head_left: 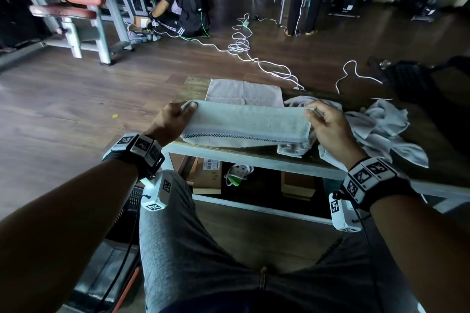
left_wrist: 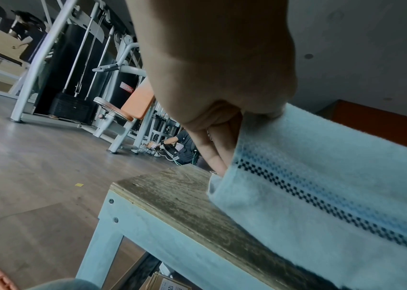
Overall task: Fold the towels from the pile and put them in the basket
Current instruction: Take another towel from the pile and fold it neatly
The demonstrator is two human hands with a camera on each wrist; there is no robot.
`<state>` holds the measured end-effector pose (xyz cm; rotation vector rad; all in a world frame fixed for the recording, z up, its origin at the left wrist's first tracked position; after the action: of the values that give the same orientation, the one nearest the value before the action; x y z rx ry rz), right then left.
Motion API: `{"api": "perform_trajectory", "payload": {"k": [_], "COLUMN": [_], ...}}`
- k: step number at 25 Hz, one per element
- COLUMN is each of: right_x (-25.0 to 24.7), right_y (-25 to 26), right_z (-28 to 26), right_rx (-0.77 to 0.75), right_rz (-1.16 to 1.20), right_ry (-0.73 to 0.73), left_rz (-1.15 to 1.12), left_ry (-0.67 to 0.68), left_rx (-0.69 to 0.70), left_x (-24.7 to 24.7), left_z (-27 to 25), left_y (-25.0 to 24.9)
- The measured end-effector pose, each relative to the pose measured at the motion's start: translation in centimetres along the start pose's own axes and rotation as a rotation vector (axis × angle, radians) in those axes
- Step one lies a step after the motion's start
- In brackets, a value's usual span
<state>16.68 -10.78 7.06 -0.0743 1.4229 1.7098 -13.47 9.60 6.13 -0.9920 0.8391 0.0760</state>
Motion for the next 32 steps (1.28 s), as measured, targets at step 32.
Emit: {"api": "perform_trajectory", "payload": {"k": [32], "right_x": [8.8], "right_y": [-12.4], "right_z": [24.4], "right_rx": [0.261], "right_rz": [-0.38], "right_ry": [0.118], "left_rz": [0.148], "left_ry": [-0.011], "left_rx": [-0.388], "left_x": [6.1], "left_z": [21.2], "left_y": [13.4]}}
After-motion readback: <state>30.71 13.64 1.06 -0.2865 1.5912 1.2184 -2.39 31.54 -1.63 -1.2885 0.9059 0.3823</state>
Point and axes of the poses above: each hand's wrist, its own z-axis towards the middle knuckle, its own x-axis out of the palm, y = z × x, the point moved 10 cm from there along z, towards the middle knuckle, and after that the axes turned 3 degrees about y, right-handed, at the moved point
